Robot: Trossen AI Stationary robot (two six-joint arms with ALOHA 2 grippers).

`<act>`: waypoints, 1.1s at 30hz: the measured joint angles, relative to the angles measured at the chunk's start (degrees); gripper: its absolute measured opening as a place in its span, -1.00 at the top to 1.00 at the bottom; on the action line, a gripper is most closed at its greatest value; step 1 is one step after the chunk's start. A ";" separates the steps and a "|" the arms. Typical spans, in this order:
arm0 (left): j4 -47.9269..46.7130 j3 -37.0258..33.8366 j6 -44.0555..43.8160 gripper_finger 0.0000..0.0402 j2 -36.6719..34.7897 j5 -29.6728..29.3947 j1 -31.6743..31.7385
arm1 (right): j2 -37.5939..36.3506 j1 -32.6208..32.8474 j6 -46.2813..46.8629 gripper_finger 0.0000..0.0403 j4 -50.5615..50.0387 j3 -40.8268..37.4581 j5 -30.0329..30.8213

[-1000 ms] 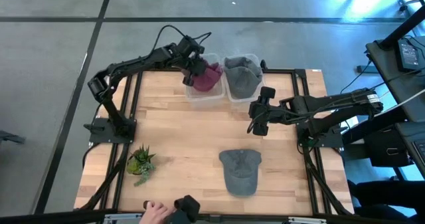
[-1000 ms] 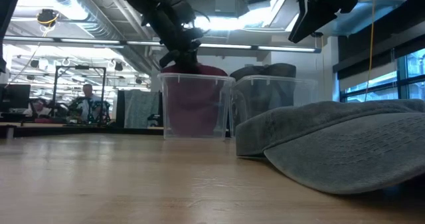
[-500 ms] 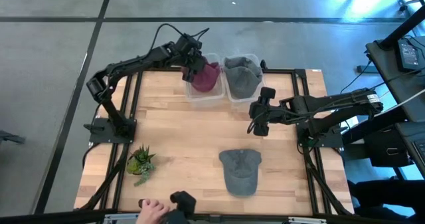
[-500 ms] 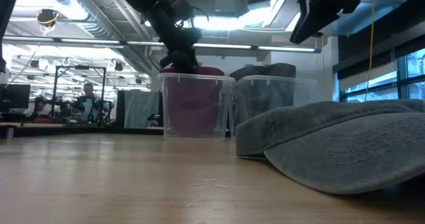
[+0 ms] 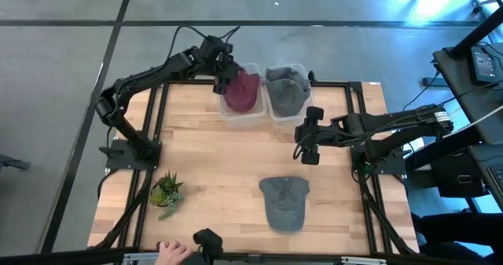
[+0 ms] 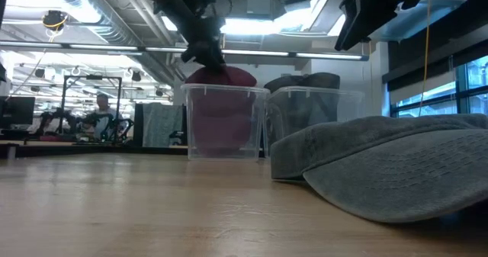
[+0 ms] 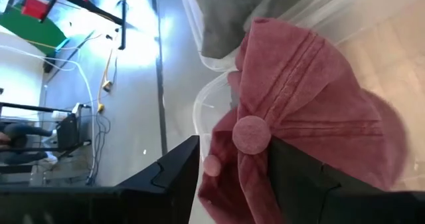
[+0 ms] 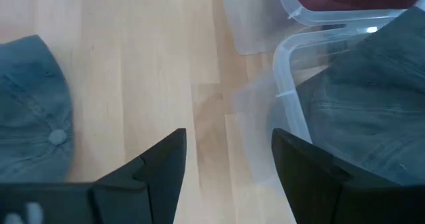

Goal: Pick & Place hat
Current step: Put the red cap into the left transparent bin, then put the black cap into the right transparent bin

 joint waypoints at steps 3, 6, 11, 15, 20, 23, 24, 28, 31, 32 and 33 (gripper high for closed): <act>-0.08 0.00 -0.66 0.17 -0.33 -0.49 0.00 | 0.00 0.02 0.00 -0.09 0.02 0.00 -0.14; -1.06 0.00 -1.07 0.16 -0.32 -0.43 0.12 | 0.00 0.02 0.62 -0.09 0.02 0.00 -0.14; -2.32 0.00 -1.62 0.17 1.58 -0.13 0.47 | 0.00 0.02 1.38 -0.09 0.02 0.00 -0.14; -2.57 0.00 -0.61 0.17 2.32 -0.40 1.21 | 0.00 0.02 1.31 -0.09 0.00 0.00 -0.14; -5.15 0.00 -2.30 0.16 2.30 0.02 1.22 | 0.00 0.02 1.29 -0.09 -0.02 0.00 -0.14; -6.83 0.00 -4.86 0.17 2.27 1.57 1.80 | 0.00 0.00 0.84 -0.09 -0.02 0.00 -0.14; -7.21 0.01 -5.44 0.18 2.27 2.22 2.14 | 0.00 0.00 0.79 -0.09 0.00 0.00 -0.13; -9.38 1.87 -6.89 0.18 2.04 3.49 3.60 | 0.00 0.00 0.92 -0.09 0.00 0.00 -0.13; -11.18 3.93 -7.12 0.17 1.61 4.20 4.05 | 0.00 0.00 1.05 -0.09 -0.02 0.00 -0.14; -11.73 4.53 -7.28 0.17 1.26 4.52 4.21 | 0.00 0.00 1.05 -0.09 -0.02 0.00 -0.14; -12.11 5.17 -7.72 0.16 0.78 4.87 4.22 | 0.00 0.00 1.05 -0.09 -0.02 0.00 -0.12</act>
